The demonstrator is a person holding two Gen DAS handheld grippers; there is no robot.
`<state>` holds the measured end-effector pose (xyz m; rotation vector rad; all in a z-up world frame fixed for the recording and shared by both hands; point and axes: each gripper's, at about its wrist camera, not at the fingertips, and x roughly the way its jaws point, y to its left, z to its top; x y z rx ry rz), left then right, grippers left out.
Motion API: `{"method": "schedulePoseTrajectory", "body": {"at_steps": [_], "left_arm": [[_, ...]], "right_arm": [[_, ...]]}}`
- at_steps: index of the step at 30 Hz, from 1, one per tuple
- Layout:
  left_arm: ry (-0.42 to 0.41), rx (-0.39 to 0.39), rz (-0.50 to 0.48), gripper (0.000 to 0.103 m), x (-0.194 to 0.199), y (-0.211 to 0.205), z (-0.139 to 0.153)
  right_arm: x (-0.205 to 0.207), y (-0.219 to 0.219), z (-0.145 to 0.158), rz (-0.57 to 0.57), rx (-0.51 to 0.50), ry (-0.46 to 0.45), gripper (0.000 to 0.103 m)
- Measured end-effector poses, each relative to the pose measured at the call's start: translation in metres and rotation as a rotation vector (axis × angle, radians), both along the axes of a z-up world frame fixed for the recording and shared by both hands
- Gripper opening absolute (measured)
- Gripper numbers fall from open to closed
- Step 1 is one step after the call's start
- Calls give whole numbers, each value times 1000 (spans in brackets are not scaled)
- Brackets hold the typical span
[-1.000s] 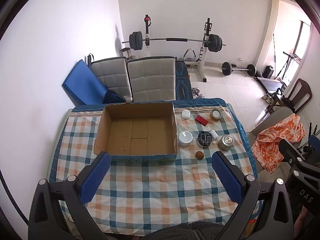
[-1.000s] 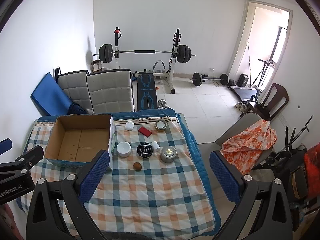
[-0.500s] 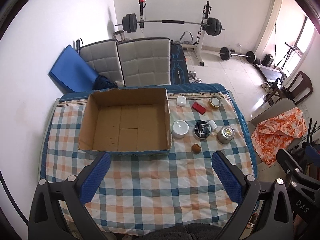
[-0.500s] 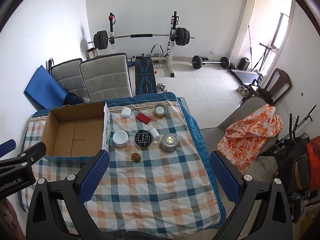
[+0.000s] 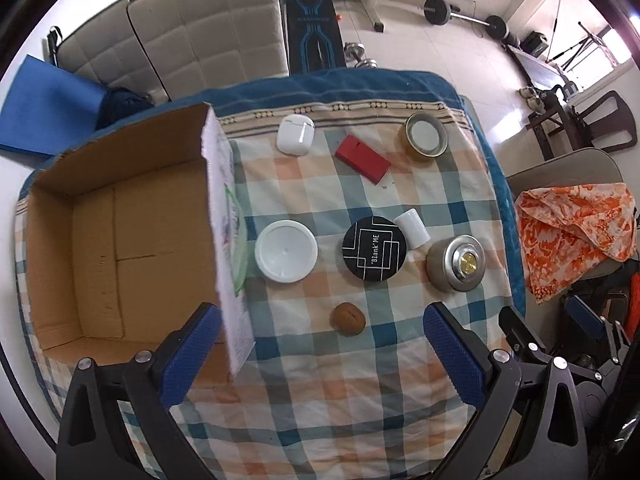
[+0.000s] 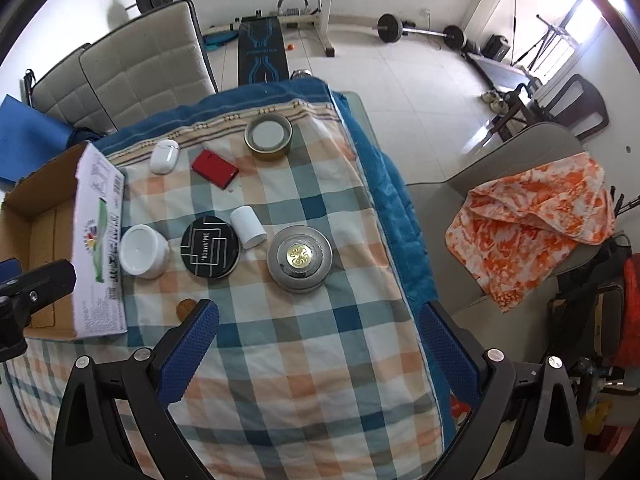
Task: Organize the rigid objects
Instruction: 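Grasp the black 'Blank ME' tin with the left tool while the right tool grasps the silver tin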
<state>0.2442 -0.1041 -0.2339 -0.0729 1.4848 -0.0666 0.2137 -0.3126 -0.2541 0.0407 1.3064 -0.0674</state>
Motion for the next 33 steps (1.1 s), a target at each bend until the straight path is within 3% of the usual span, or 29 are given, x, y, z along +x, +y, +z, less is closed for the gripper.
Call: {"method": "schedulePoseTrajectory", "body": {"at_steps": [5, 10, 13, 17, 23, 26, 27, 33], "left_arm": [[89, -13, -6, 103, 36, -18, -52], [128, -5, -50, 103, 63, -34, -84], [142, -6, -69, 102, 72, -39, -99], [192, -13, -113, 102, 74, -45, -116], [231, 31, -177, 101, 70, -50, -136], [241, 54, -213, 86, 67, -56, -145], [257, 35, -215, 74, 66, -56, -149], [237, 61, -196, 74, 57, -53, -141]], "right_arm": [[39, -26, -84, -33, 47, 150, 95], [57, -38, -130, -59, 139, 231, 91], [64, -35, -150, -47, 150, 274, 82], [68, -40, -160, -37, 181, 318, 75], [65, -59, -161, 7, 107, 353, 74], [67, -65, -161, 7, 117, 365, 74], [68, -66, -161, 5, 119, 366, 74], [57, -69, -165, 13, 73, 389, 74]]}}
